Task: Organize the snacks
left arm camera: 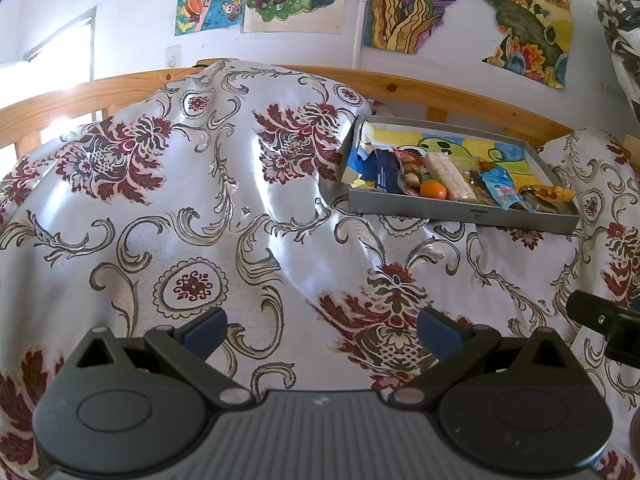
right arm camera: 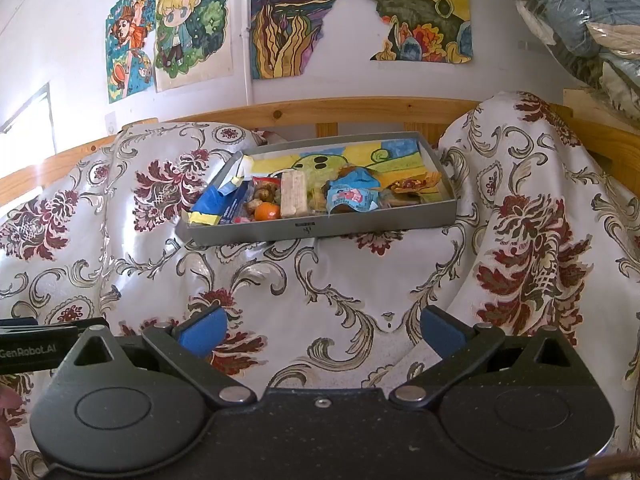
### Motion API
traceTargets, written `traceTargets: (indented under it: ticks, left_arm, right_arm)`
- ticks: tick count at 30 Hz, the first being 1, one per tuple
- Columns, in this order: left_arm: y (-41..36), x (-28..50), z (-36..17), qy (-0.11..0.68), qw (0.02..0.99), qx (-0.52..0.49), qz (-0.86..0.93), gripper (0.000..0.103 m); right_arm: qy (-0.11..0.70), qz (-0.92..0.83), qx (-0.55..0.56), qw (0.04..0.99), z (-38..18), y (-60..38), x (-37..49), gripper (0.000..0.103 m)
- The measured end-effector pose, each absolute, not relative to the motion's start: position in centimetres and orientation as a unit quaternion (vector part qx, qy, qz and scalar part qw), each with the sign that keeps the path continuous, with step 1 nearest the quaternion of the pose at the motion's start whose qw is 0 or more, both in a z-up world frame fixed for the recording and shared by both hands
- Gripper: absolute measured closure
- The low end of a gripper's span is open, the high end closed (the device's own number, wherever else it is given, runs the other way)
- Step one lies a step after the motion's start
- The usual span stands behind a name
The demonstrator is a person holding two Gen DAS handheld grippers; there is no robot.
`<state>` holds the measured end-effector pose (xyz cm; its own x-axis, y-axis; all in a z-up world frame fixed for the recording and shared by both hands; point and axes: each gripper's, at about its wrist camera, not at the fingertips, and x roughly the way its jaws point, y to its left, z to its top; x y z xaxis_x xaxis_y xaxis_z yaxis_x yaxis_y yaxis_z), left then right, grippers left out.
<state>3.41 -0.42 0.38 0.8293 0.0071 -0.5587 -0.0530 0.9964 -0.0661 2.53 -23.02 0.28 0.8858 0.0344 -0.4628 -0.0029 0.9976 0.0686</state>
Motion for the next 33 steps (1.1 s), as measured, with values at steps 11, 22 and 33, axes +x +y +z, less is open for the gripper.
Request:
traceTargets:
  ticks: [11, 22, 33]
  left_arm:
    - [-0.39, 3.49, 0.47, 0.292, 0.956, -0.04, 0.016, 0.001]
    - [-0.58, 3.53, 0.45, 0.304, 0.952, -0.023, 0.029, 0.001]
    - [-0.93, 3.61, 0.31, 0.313, 0.949, 0.007, 0.036, 0.001]
  right_arm:
    - [0.239, 0.01, 0.033, 0.97, 0.29, -23.02, 2.55, 0.001]
    - [0.24, 0.01, 0.032, 0.97, 0.31, -23.01, 2.59, 0.001]
    - [0.243, 0.008, 0.031, 0.97, -0.11, -23.02, 2.39, 0.001]
